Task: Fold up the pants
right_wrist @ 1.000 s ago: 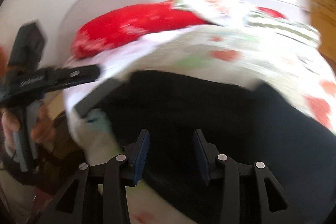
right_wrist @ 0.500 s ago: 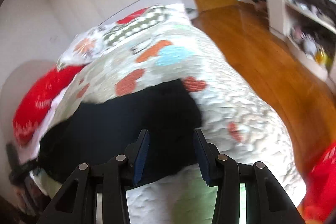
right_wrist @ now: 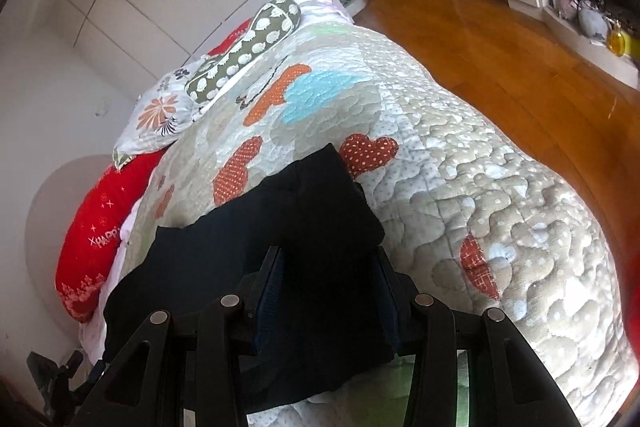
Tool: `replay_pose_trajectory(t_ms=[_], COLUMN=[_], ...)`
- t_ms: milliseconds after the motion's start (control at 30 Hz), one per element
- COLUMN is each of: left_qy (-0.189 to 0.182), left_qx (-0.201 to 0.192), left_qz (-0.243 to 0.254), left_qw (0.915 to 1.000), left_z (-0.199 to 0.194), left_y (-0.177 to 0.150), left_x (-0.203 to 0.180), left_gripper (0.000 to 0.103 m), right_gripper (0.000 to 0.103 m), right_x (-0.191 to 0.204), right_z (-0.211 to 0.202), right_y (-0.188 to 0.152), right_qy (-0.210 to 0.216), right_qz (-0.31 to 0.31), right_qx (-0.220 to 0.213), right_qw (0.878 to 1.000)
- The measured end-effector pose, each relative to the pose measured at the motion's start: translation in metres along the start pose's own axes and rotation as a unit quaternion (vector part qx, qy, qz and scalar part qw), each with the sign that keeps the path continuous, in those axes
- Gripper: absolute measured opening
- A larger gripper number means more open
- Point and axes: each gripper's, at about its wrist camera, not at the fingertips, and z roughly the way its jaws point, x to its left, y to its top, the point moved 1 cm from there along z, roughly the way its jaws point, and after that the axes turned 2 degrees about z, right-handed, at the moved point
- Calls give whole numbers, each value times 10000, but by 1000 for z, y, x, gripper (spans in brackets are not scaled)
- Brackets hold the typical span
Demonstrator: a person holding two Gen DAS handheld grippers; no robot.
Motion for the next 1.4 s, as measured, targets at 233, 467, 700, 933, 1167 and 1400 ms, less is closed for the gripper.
replay_pose_trajectory(t_ms=[233, 467, 700, 933, 1167, 1400], left_qy=[45, 150, 6, 340, 881, 1568], left_qx=[66, 8, -195, -417, 21, -803], left_qz=[-476, -400, -207, 135, 200, 427], left_qw=[9988, 9991, 9996, 9985, 9959, 9834], left_z=[16, 35, 21, -5, 20, -37], left_y=[4, 16, 39, 38, 12, 22], left_x=[12, 12, 13, 23, 45, 39], left_gripper=[73, 41, 10, 10, 15, 35], right_gripper=[42, 20, 11, 11, 30, 33], right_x=[-3, 5, 30, 51, 30, 66], right_z=[1, 2, -22, -47, -26, -55], right_y=[1, 4, 8, -9, -27, -8], right_qy=[15, -149, -37, 194, -675, -857], right_qz=[-45, -521, -944, -1376, -1221, -1674], right_qx=[28, -110, -394, -343, 43, -612], right_qw=[10000, 9985, 9947, 9897, 9902, 9803])
